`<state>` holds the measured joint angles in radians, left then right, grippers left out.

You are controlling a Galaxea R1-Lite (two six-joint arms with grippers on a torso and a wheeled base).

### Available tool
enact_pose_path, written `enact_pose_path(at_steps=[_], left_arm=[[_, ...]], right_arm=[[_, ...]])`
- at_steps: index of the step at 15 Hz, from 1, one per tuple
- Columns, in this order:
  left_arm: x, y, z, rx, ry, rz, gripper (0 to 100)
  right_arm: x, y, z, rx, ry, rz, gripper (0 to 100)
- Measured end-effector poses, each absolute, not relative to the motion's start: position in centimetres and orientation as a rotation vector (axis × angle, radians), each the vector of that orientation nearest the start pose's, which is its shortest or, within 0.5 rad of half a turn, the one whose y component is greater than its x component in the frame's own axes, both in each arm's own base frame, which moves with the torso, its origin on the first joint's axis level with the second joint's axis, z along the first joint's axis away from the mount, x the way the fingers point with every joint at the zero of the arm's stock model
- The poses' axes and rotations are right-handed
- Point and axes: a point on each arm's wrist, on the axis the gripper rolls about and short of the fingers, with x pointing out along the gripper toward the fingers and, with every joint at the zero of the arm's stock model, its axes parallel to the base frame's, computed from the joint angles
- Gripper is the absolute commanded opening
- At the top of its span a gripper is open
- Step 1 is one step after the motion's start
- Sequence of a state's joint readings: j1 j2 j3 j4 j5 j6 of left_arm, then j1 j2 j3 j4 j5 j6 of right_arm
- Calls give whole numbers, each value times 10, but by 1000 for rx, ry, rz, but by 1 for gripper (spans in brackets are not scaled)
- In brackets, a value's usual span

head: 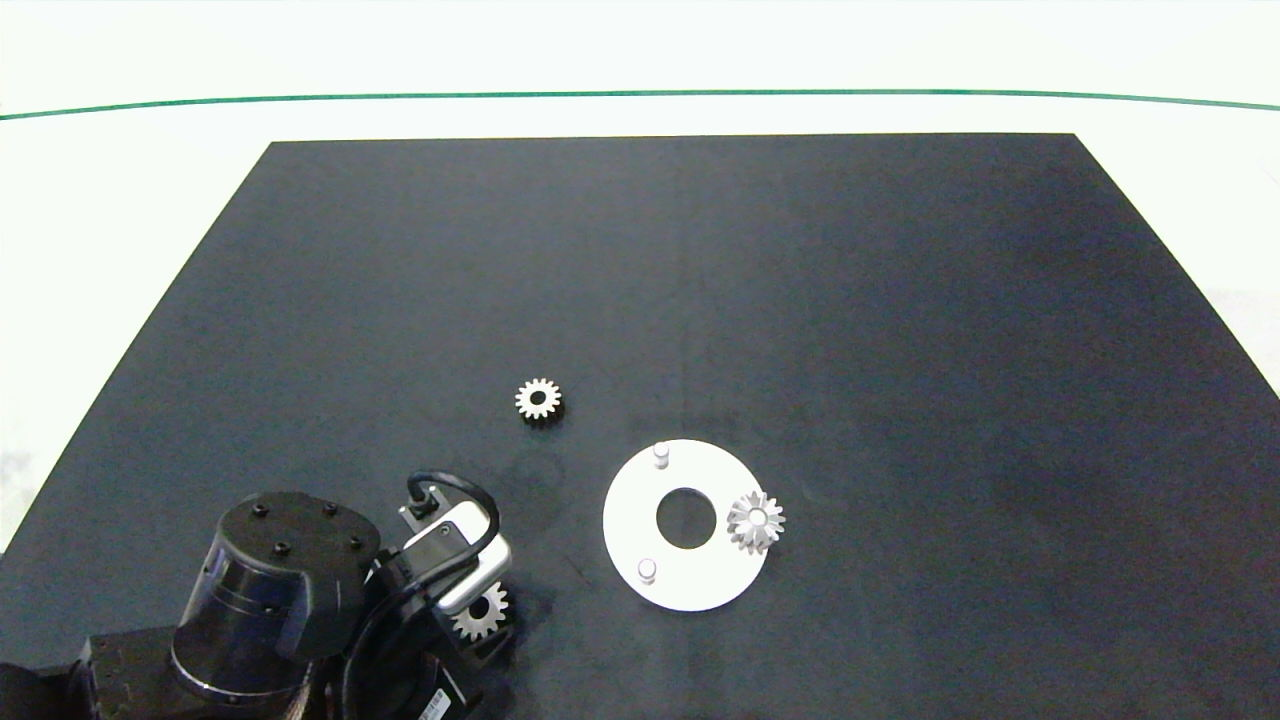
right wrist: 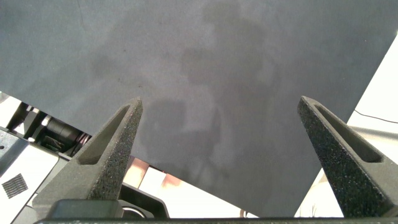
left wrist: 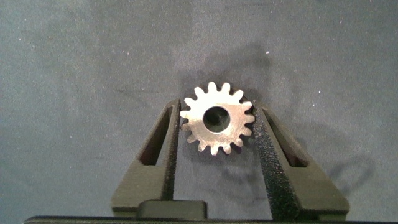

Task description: Install three planetary gears onto the carrier pins

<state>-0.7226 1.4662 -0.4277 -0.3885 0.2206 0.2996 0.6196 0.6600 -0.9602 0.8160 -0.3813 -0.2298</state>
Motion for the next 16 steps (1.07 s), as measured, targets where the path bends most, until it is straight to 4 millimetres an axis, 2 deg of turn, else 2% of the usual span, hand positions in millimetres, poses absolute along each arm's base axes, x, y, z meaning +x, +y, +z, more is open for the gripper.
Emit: enact_pose_path(at_steps=[16], left_arm=[[157, -132, 121, 588, 518, -578, 7]], right_arm=[[0, -10, 259, -470, 420, 284, 100]])
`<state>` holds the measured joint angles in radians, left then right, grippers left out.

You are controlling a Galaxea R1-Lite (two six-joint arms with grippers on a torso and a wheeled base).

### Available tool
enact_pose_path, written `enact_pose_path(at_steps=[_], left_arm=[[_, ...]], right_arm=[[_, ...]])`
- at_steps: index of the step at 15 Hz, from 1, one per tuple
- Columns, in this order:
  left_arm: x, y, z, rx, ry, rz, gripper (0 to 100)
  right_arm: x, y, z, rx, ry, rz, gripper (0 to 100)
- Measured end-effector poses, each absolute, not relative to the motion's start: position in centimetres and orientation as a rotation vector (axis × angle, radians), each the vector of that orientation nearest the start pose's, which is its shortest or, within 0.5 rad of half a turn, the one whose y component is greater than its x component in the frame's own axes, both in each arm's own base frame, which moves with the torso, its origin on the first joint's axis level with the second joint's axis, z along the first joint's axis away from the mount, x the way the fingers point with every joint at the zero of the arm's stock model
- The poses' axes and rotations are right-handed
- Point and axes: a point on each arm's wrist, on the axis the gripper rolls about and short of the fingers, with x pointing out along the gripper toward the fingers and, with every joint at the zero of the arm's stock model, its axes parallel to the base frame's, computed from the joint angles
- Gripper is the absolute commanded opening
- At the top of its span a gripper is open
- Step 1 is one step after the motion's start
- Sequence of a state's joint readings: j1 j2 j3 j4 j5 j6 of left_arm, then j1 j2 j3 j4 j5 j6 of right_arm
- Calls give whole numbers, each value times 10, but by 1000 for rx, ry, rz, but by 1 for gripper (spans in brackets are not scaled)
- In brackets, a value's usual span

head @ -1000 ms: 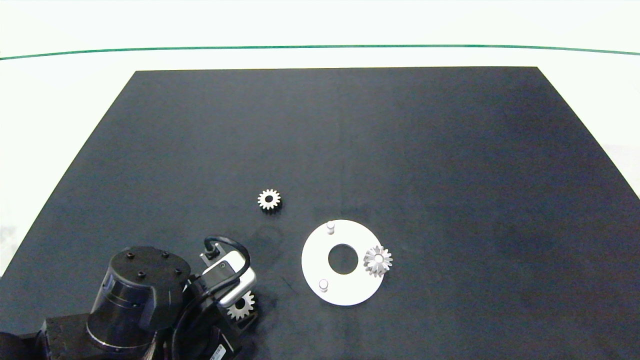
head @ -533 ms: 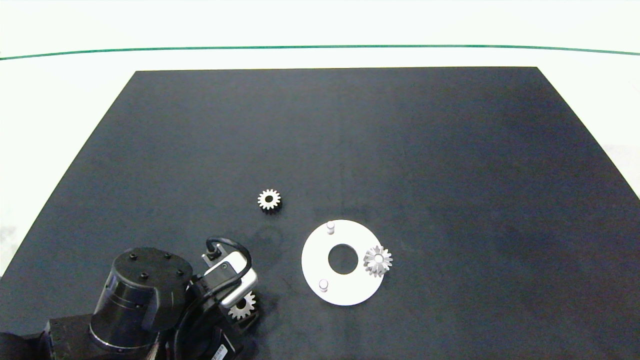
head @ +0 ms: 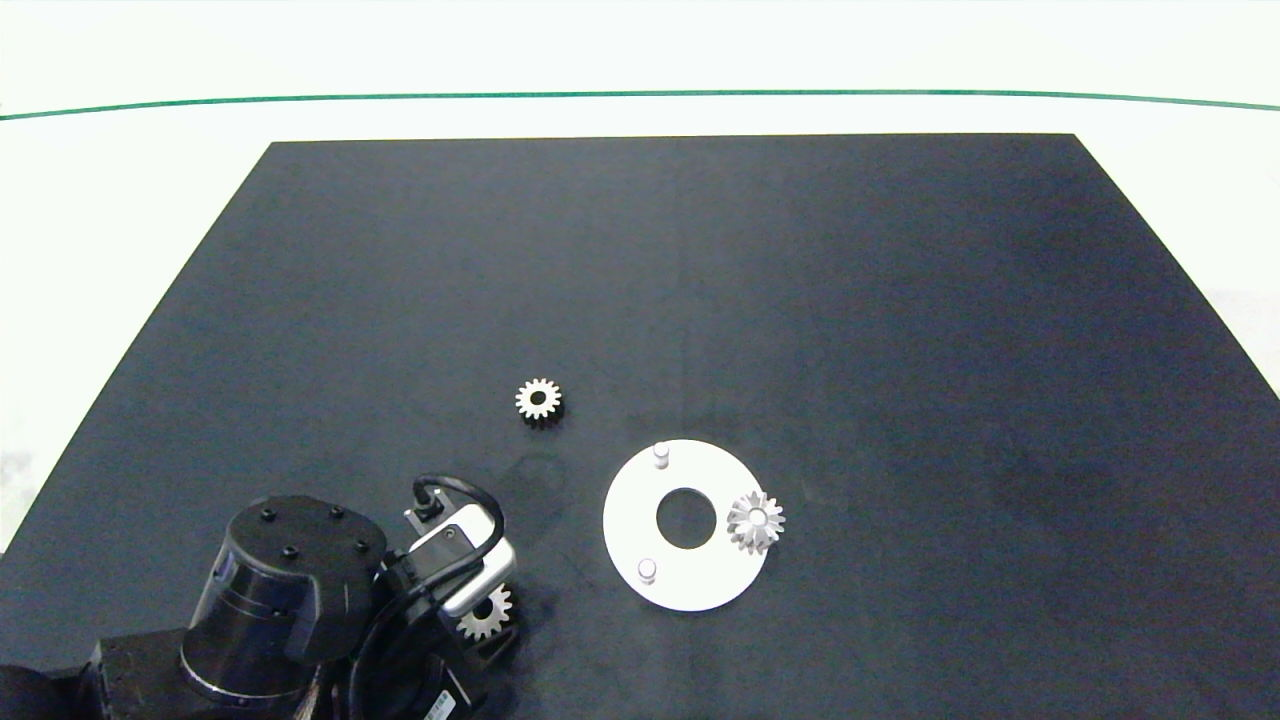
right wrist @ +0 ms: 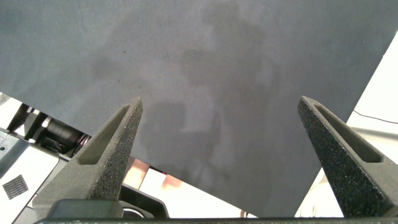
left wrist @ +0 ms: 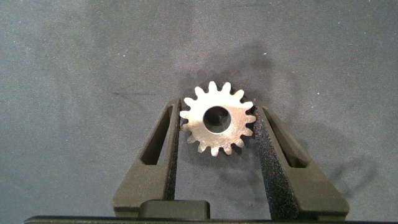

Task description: Install three planetary gears onto the carrier pins

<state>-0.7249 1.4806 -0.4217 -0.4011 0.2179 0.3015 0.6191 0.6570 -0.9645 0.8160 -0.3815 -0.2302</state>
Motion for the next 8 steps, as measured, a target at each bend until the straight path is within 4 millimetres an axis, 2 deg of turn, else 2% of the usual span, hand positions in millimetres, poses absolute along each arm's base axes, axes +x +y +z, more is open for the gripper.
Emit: enact_pose_path(at_steps=[3, 8], left_arm=[[155, -132, 122, 590, 516, -581, 1], [144, -134, 134, 605, 474, -593, 1]], right_arm=[[0, -10, 259, -470, 420, 284, 100], [0, -10, 259, -468, 417, 284, 100]])
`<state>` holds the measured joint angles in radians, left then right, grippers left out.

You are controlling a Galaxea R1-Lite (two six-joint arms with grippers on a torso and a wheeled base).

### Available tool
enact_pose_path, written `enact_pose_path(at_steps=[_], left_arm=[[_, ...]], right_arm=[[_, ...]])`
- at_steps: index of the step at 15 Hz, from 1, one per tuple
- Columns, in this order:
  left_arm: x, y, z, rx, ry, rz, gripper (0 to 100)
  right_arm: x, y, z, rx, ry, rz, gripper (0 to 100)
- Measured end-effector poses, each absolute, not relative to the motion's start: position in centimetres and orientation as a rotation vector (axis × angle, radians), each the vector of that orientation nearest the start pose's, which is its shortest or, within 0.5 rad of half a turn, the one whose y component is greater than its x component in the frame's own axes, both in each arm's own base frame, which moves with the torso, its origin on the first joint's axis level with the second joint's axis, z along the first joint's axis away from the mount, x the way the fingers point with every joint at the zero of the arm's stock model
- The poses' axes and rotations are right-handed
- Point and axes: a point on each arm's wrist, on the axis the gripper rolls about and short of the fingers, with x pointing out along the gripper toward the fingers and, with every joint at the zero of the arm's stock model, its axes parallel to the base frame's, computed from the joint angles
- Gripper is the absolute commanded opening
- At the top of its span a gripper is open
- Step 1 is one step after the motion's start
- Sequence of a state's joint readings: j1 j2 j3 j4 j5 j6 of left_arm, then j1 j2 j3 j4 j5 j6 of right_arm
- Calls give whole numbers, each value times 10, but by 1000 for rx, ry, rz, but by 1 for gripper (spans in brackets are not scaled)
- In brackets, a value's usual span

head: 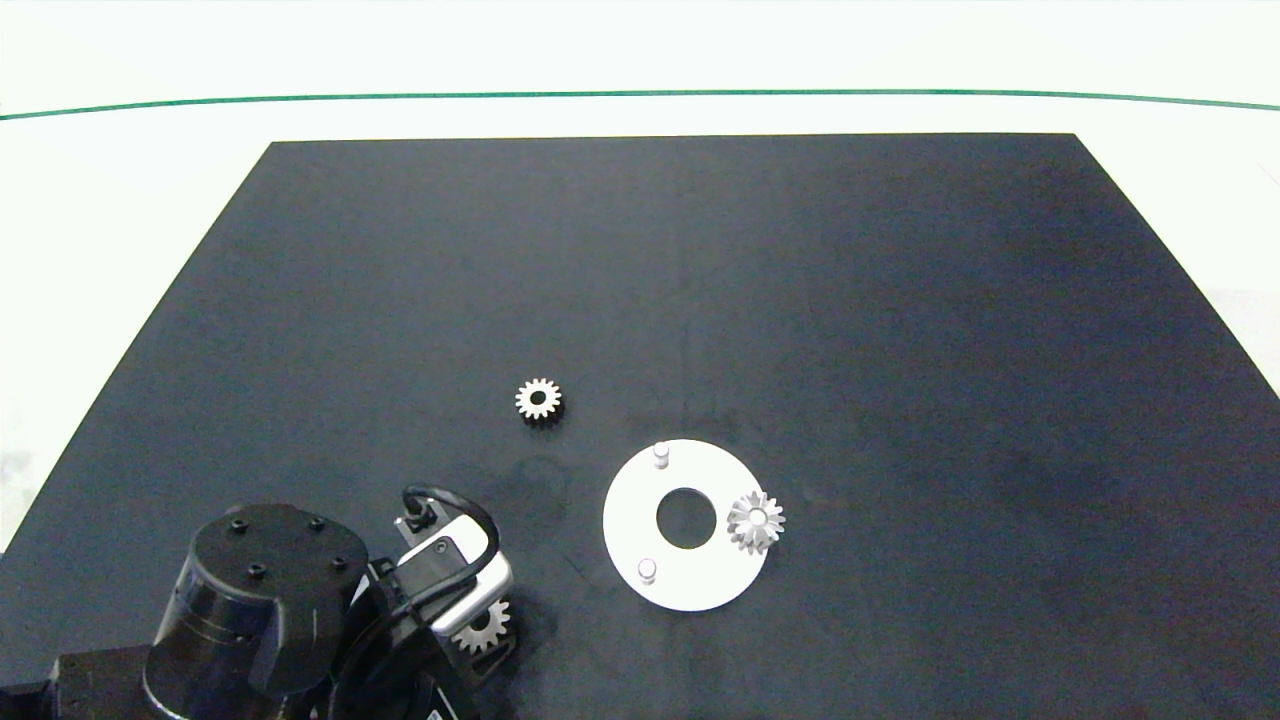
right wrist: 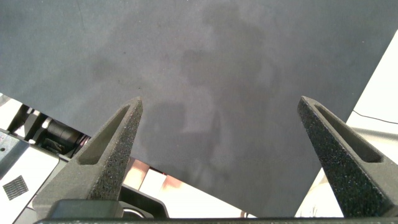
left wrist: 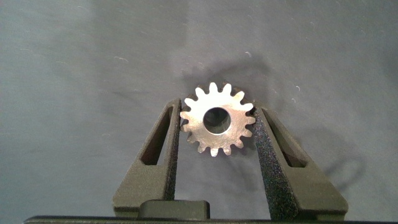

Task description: Install three planetary gears onto the carrier pins

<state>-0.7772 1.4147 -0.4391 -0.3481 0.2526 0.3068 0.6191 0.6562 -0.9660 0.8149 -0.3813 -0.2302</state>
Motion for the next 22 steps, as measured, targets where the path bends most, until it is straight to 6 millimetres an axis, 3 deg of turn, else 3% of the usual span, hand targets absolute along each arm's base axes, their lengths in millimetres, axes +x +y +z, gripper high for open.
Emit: enact_pose_path(at_steps=[5, 11, 22], left_arm=[[138, -148, 155, 635, 458, -654, 1], [147, -170, 192, 627, 385, -680, 1], [136, -210, 185, 668, 378, -774, 1]], right_arm=[[0, -10, 260, -467, 416, 284, 100], [0, -10, 262, -464, 410, 287, 100], [3, -8, 265, -456, 396, 293, 100]])
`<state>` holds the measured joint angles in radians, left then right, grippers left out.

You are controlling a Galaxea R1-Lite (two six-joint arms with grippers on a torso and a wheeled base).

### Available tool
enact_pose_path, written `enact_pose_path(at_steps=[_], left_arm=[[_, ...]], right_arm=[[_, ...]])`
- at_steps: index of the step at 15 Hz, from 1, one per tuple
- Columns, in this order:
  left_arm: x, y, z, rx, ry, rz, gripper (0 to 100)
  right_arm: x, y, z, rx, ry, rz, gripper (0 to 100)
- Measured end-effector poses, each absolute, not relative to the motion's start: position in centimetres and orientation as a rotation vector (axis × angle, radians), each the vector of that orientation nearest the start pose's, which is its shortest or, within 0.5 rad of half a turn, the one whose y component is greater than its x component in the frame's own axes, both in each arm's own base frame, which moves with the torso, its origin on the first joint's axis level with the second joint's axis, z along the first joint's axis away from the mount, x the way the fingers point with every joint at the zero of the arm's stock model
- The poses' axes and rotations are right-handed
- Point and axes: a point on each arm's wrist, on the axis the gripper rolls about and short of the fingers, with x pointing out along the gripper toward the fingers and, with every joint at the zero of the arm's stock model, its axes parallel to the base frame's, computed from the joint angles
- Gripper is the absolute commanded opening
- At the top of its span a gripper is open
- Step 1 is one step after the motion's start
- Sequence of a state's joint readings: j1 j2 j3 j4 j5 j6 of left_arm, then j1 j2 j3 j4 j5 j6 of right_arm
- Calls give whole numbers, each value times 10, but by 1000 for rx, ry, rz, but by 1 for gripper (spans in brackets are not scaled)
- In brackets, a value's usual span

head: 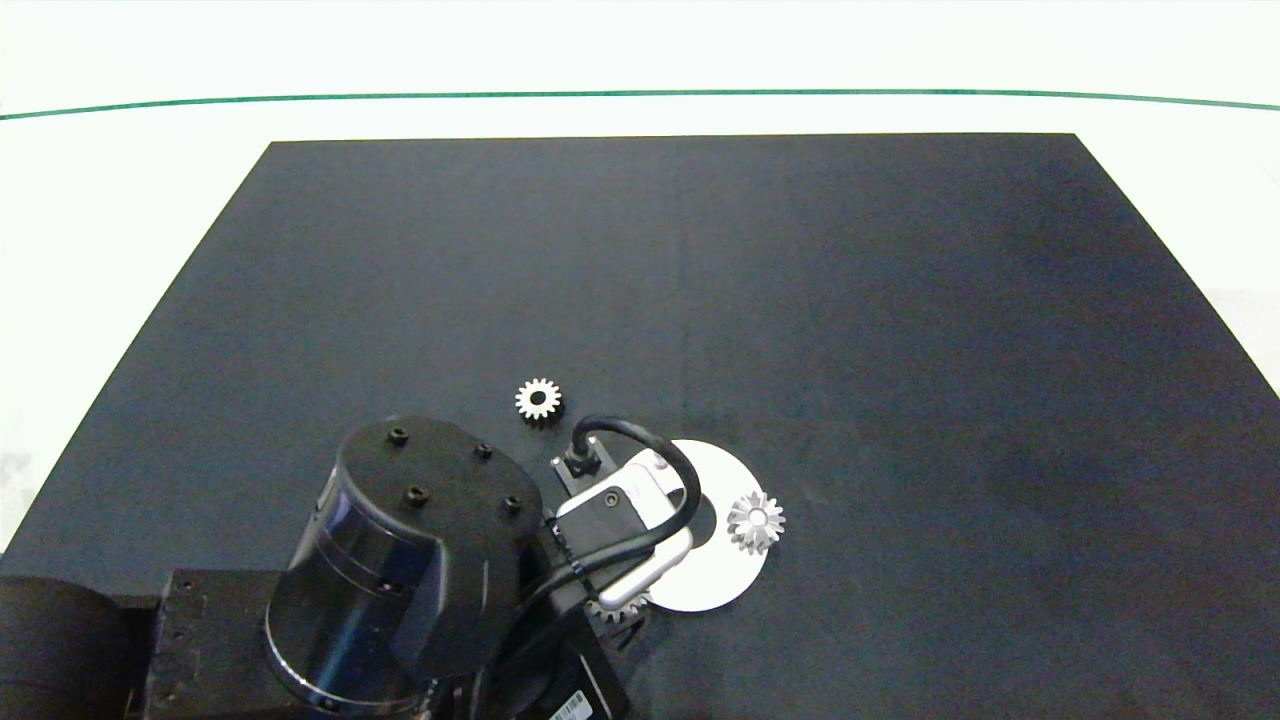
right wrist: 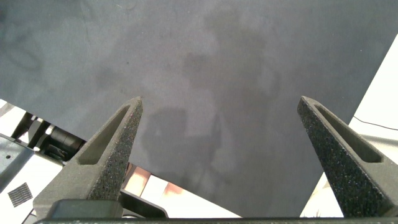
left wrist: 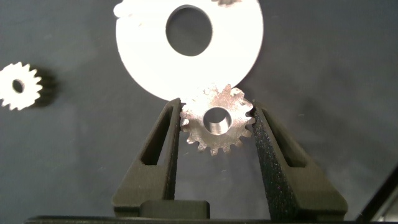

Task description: Install three planetary gears onto the carrier pins

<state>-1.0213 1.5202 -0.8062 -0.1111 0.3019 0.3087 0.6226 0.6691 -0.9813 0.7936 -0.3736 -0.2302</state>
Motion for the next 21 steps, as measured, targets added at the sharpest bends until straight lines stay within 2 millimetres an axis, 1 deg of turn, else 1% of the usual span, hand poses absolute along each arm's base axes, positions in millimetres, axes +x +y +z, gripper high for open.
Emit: enact_pose_path(at_steps=[7, 13, 16, 21], left_arm=[[144, -232, 192, 686, 377, -795, 1], [151, -246, 186, 720, 395, -800, 1], [156, -248, 182, 742, 404, -791, 1], [163, -243, 180, 751, 413, -769, 1]], right_arm=[[3, -8, 266, -455, 394, 293, 100], [3, -8, 266, -454, 393, 292, 100], [2, -9, 267, -452, 388, 292, 100], [1, -9, 268, -450, 384, 293, 100]])
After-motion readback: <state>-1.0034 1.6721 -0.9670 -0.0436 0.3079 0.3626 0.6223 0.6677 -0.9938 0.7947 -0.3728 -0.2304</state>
